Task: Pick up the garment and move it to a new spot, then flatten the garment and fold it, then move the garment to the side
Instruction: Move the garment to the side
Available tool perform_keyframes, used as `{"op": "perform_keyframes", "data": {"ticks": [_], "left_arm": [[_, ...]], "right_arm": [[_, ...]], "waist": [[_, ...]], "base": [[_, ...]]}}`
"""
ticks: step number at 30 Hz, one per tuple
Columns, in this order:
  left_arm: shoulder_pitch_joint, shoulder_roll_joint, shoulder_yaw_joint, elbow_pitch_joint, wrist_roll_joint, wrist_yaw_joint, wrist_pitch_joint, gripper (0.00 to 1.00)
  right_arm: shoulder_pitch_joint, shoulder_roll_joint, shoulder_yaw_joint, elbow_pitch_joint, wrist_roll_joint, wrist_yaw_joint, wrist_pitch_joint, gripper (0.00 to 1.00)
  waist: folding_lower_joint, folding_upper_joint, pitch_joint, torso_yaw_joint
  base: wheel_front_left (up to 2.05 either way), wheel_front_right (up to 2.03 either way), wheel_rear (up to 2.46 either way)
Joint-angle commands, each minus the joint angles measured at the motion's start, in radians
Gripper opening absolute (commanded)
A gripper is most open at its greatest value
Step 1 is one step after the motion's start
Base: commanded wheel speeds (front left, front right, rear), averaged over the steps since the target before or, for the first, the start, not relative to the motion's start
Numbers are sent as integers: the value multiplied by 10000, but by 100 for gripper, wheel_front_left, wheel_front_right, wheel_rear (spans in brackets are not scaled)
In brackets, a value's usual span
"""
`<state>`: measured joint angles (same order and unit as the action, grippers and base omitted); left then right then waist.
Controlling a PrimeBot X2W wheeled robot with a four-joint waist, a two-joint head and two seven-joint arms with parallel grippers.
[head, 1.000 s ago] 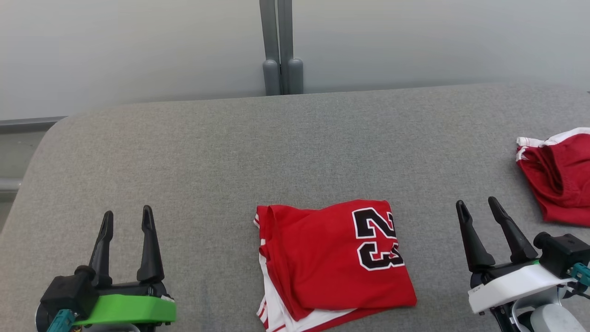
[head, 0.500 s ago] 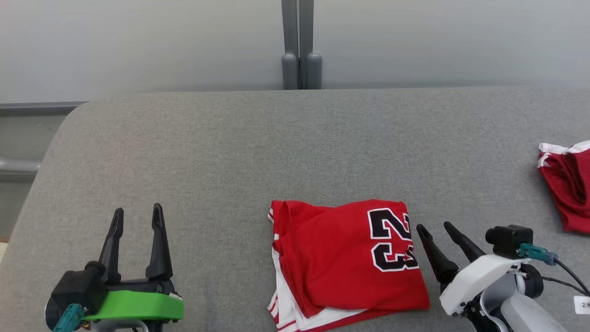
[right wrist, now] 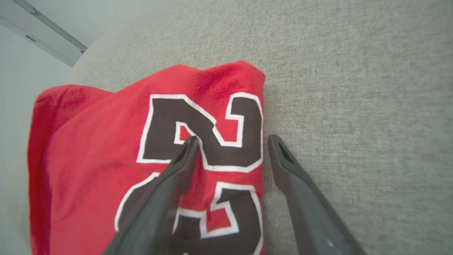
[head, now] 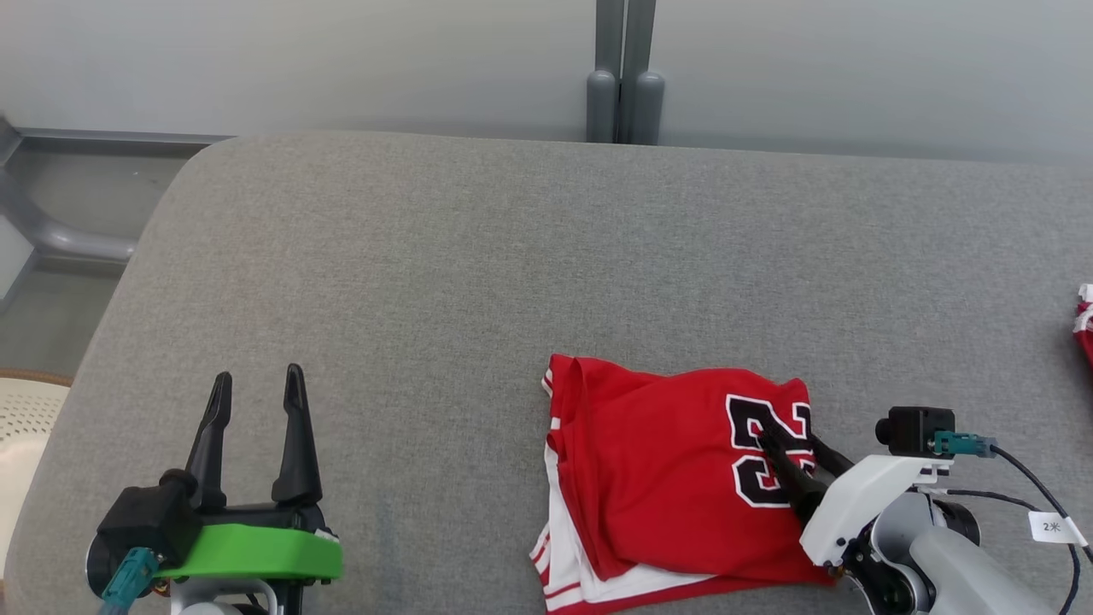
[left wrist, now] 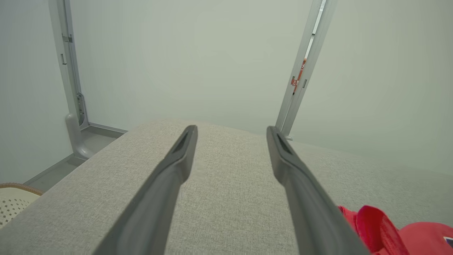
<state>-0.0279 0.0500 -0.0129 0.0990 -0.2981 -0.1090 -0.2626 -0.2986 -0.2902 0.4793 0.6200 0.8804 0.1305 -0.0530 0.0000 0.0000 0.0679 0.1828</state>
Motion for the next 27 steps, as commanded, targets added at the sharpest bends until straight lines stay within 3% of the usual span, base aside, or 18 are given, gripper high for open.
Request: {"op": "perform_keyframes", "data": {"ticks": [1,2,3,4,12,20,27], "left_arm": [[-147,15,20,10,2,-29,-25,100],[-148,15,23,15,5,-29,-25,100],[-152,15,29,24,8,-31,-25,100],[-162,15,33,31,9,-36,-25,100],[-44,15,91,-68,13,6,-24,100],[-129,15,-503,-262,-124,-11,-25,100],[-370,16,-850,-367,-193,27,-25,100]], "right_arm": [[-137,-29,109,130,195,5,77,100],[-173,-47,193,185,290,5,77,67],[-206,-46,292,214,481,5,52,8],[-245,-72,399,230,651,5,20,0],[-931,-682,1064,-90,767,5,-1013,0],[-1678,-1701,1536,-626,653,5,-834,0],[-1998,-2178,1595,-1192,590,5,-765,0]], "waist": [[0,0,30,74],[0,0,31,90],[0,0,35,105],[0,0,43,114],[0,0,-65,-324],[0,0,-146,-1518],[0,0,6,-2847]], "base": [[0,0,0],[0,0,0],[0,0,0],[0,0,0],[0,0,0],[0,0,0],[0,0,0]]}}
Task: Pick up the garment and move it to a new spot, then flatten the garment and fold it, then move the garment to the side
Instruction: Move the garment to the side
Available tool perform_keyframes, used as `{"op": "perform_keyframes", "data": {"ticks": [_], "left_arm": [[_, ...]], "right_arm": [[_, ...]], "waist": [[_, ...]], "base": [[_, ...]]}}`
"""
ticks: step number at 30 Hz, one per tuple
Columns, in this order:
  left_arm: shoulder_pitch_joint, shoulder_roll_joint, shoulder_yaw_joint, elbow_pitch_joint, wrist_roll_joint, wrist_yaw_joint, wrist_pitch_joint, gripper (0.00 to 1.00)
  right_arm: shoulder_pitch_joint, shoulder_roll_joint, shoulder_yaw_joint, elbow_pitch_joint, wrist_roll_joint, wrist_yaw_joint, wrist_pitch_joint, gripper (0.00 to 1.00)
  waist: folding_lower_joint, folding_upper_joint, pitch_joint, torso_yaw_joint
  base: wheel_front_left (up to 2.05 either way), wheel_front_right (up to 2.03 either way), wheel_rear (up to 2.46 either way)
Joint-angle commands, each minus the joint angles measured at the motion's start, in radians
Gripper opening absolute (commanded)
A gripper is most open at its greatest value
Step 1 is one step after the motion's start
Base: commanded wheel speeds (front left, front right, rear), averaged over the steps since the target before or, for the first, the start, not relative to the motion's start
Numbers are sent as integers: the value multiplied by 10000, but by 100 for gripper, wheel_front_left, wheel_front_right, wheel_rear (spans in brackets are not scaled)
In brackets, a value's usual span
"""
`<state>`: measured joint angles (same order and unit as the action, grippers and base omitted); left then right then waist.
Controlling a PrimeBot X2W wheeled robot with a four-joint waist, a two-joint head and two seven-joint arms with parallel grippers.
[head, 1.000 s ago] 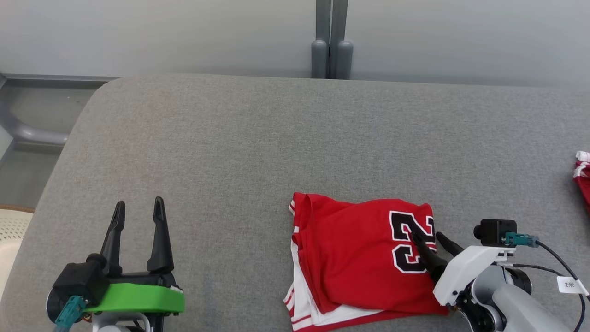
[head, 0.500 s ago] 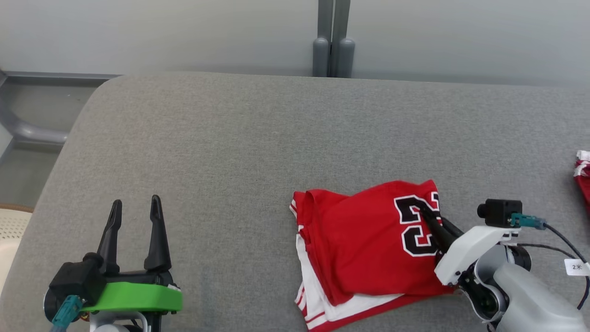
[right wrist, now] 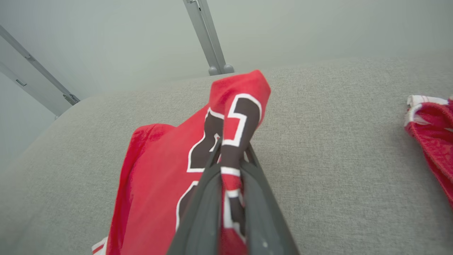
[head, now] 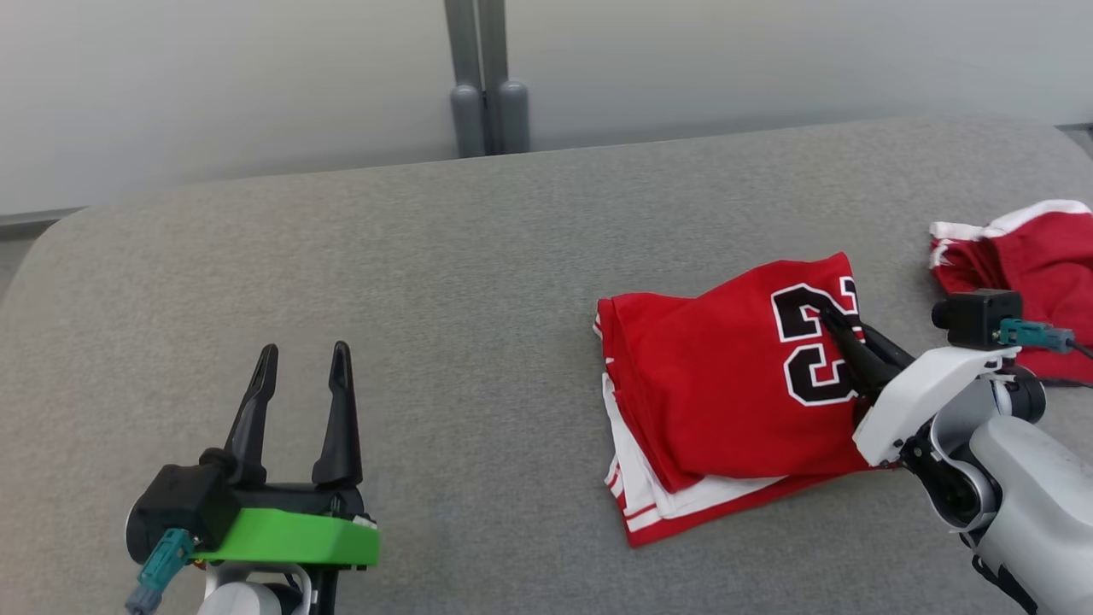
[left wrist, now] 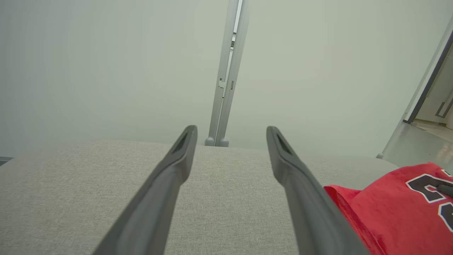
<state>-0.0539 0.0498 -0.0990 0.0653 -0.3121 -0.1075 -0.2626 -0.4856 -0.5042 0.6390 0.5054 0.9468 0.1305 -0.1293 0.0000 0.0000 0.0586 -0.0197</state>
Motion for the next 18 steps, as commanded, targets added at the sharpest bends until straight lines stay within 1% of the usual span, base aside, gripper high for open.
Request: {"op": "perform_keyframes", "data": {"ticks": [1,4,11,14,18], "left_arm": [[-152,18,-35,-20,-47,1,-25,100],[-294,18,-125,5,19,-5,-25,100],[-687,21,-290,155,226,-79,-25,100],[-892,23,-301,172,419,-141,-25,100],[-1090,95,-364,208,482,-160,-25,100]], "right_arm": [[-137,-61,-19,-98,-78,5,-5,0],[-185,-84,-50,-301,-97,5,-37,0],[-311,14,-134,-549,-143,5,-223,0],[-463,106,-120,-635,-125,5,-377,0],[-900,168,-3,-719,155,5,-577,0]], "waist": [[0,0,135,-974],[0,0,308,-1560],[0,0,763,-2647],[0,0,1061,-2923],[0,0,1465,-2963]], "base": [[0,0,0],[0,0,0],[0,0,0],[0,0,0],[0,0,0]]}}
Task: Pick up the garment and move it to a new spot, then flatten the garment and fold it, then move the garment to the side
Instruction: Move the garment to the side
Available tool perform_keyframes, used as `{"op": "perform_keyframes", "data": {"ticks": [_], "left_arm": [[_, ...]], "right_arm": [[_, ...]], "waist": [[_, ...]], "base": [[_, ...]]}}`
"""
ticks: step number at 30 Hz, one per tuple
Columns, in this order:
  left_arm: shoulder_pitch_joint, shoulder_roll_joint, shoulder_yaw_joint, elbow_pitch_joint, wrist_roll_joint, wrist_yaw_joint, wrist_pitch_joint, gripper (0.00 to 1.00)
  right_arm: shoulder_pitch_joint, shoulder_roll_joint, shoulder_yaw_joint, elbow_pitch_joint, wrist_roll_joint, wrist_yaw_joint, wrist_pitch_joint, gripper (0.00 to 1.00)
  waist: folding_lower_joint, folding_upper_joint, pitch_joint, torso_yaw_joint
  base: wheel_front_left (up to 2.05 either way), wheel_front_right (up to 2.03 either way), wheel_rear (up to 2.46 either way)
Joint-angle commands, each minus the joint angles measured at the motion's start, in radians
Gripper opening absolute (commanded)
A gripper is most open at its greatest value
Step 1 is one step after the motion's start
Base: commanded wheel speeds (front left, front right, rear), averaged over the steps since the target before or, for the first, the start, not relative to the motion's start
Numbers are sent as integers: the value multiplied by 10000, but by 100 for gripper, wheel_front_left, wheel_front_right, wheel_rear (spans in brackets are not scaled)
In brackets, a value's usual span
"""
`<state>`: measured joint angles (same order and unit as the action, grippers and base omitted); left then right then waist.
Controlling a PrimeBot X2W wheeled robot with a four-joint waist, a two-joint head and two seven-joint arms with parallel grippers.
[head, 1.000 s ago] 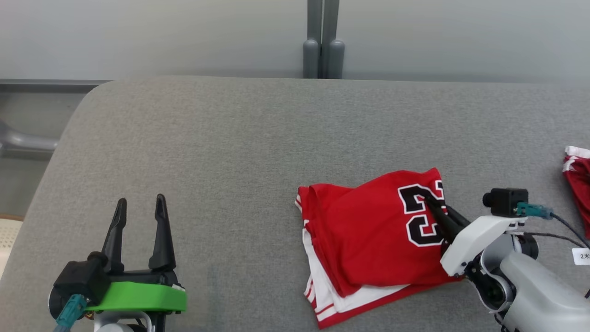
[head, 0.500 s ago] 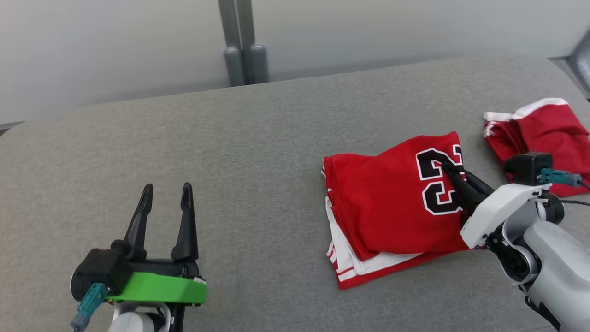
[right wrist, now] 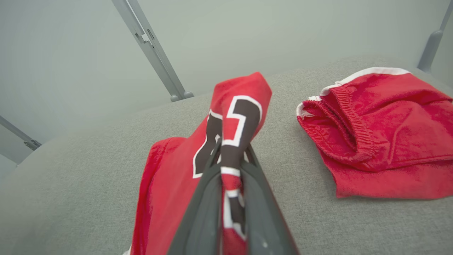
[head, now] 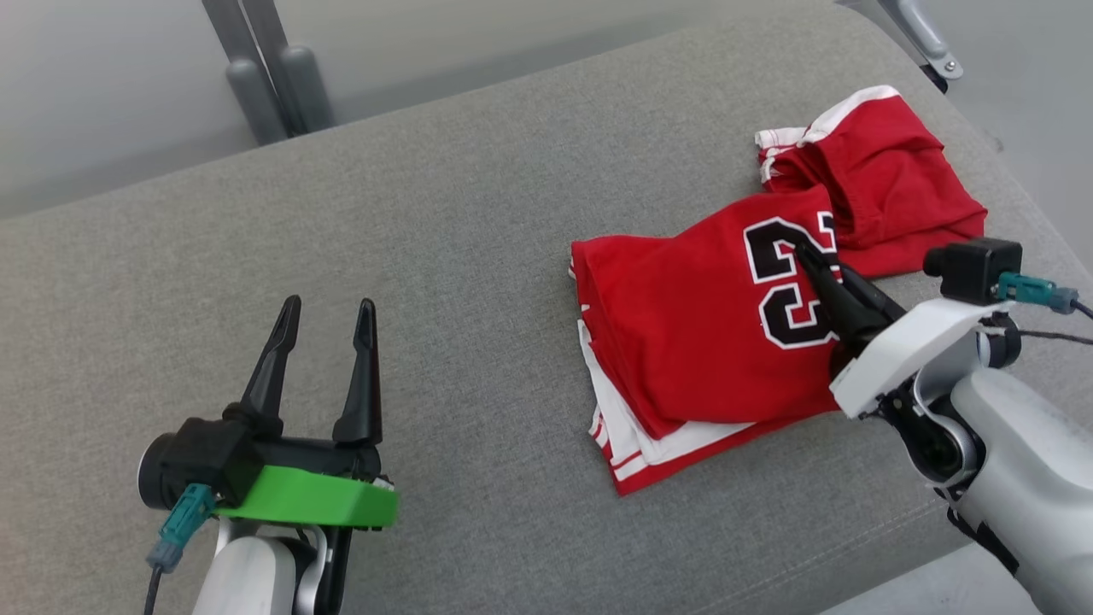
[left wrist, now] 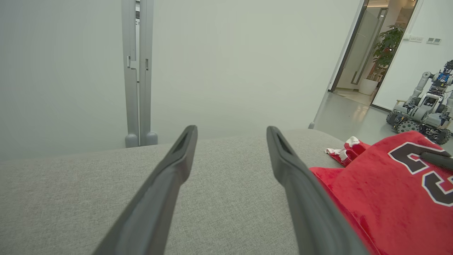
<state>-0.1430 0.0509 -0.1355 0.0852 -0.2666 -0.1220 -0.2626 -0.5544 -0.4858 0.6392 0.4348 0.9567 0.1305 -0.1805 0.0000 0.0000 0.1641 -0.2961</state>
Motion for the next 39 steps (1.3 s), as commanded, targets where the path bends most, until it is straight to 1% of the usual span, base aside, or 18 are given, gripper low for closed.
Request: {"op": "perform_keyframes", "data": {"ticks": [1,3,7,11,16,21,24,26,30,31,32,33,37,39], "left_arm": [[-262,110,-27,8,49,-21,-24,100],[-405,178,-86,12,94,-42,-25,100],[-728,329,-193,3,158,-65,-25,100],[-1128,511,-399,44,200,-87,-25,100],[-1601,679,-644,58,211,-79,-4,100],[-1893,850,-698,-11,212,-83,0,100],[-1974,899,-710,-80,219,-70,12,100],[-2025,953,-695,-147,236,-34,29,100],[-2103,1035,-699,-274,225,-24,52,100],[-2120,1040,-708,-291,222,-22,54,100],[-2148,1047,-724,-289,220,-19,53,100],[-2169,1044,-737,-277,217,-14,53,100],[-2196,937,-767,-179,151,26,31,100],[-2145,887,-718,-152,110,69,6,100]], "right_arm": [[-354,-69,64,44,25,5,-75,0],[-745,-104,172,148,114,5,-137,0],[-1684,-448,266,342,400,5,-209,0],[-2548,-1020,213,706,645,5,-283,0],[-3340,-1984,367,1303,876,4,-59,0],[-3788,-2870,494,1912,988,4,-27,0],[-3995,-3334,400,2427,1179,4,-114,0],[-4095,-3520,385,2781,1217,4,-189,0],[-4452,-3463,408,3863,904,4,-400,0],[-4573,-3429,516,4140,632,4,-474,20],[-4718,-3346,628,4537,286,4,-571,44],[-4831,-3214,602,4900,170,4,-635,100],[-5324,-2790,282,6483,-711,4,-845,100],[-5645,-2713,-164,6626,-1321,4,-863,100]], "waist": [[0,0,534,-179],[0,0,808,-116],[0,0,1488,69],[0,0,2277,343],[0,0,3154,674],[0,0,3707,886],[0,0,3953,1020],[0,0,4114,1103],[0,0,4373,1235],[0,0,4406,1260],[0,0,4431,1291],[0,0,4439,1315],[0,0,4255,1474],[0,0,4035,1525]], "base": [[0,0,0],[0,0,0],[0,0,0],[0,0,0],[0,0,0],[0,0,0],[0,0,0],[0,0,0],[0,0,0],[0,0,0],[0,0,0],[0,0,0],[0,0,0],[0,0,0]]}}
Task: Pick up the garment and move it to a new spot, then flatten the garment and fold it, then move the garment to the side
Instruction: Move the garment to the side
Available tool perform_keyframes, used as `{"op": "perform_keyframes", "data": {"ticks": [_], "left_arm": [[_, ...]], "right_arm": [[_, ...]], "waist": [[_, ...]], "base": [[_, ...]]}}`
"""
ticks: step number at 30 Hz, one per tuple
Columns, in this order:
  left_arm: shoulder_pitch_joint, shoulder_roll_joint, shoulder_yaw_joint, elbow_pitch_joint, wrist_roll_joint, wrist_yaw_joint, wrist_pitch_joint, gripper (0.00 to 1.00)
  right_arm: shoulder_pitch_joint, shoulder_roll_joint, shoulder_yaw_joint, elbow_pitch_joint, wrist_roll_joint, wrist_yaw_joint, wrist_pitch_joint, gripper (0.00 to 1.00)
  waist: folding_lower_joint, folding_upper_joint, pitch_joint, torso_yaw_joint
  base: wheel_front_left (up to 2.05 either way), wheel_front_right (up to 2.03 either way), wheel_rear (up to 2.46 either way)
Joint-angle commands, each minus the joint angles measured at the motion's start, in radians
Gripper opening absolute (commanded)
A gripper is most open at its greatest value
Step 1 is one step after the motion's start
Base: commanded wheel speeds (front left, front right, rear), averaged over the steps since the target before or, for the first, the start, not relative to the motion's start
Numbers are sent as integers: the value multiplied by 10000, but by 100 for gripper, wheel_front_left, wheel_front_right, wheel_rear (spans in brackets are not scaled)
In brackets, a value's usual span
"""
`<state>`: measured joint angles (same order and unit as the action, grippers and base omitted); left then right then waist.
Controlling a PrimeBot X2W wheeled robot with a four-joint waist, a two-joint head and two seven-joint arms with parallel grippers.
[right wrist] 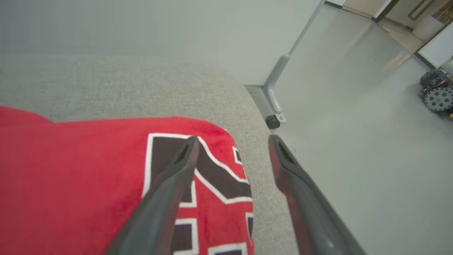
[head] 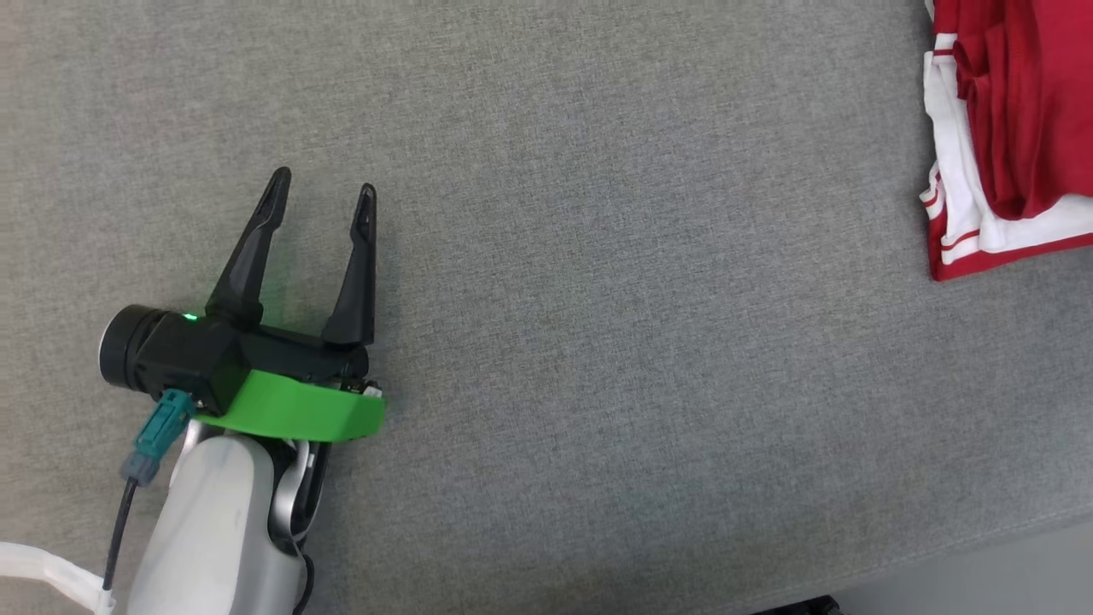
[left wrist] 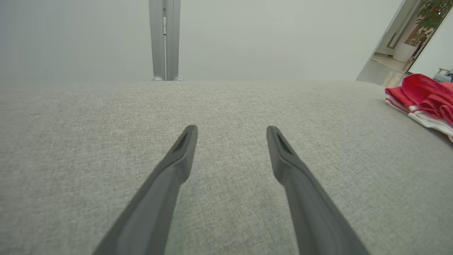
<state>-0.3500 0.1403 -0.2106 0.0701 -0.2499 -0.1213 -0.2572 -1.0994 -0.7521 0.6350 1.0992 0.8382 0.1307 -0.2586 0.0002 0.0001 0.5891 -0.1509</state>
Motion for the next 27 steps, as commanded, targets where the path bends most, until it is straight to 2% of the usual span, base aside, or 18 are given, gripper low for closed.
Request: {"op": "perform_keyframes", "data": {"ticks": [1,7,14,20,27], "left_arm": [[-17,-29,64,42,-87,58,-54,100],[475,-105,429,233,-267,96,-78,100],[1347,-197,1119,332,-441,115,-77,100],[2145,-309,1545,684,-1068,113,-76,100],[2967,-354,1918,1173,-1228,361,-77,100]], "right_arm": [[-185,0,-341,-114,-416,2,-80,100],[690,493,-2000,-1895,-2331,2,-61,100],[3053,1575,-3703,-4757,-4008,0,-63,100],[5343,2433,-4454,-6661,-4723,2,-64,100],[7875,3389,-5326,-8382,-5037,2,-63,100]], "waist": [[-2,-1,-357,89],[-2,-1,-1656,147],[-2,-1,-3772,373],[-2,-1,-5071,600],[-2,-1,-5842,927]], "base": [[0,0,0],[0,0,0],[0,0,0],[0,0,0],[0,0,0]]}}
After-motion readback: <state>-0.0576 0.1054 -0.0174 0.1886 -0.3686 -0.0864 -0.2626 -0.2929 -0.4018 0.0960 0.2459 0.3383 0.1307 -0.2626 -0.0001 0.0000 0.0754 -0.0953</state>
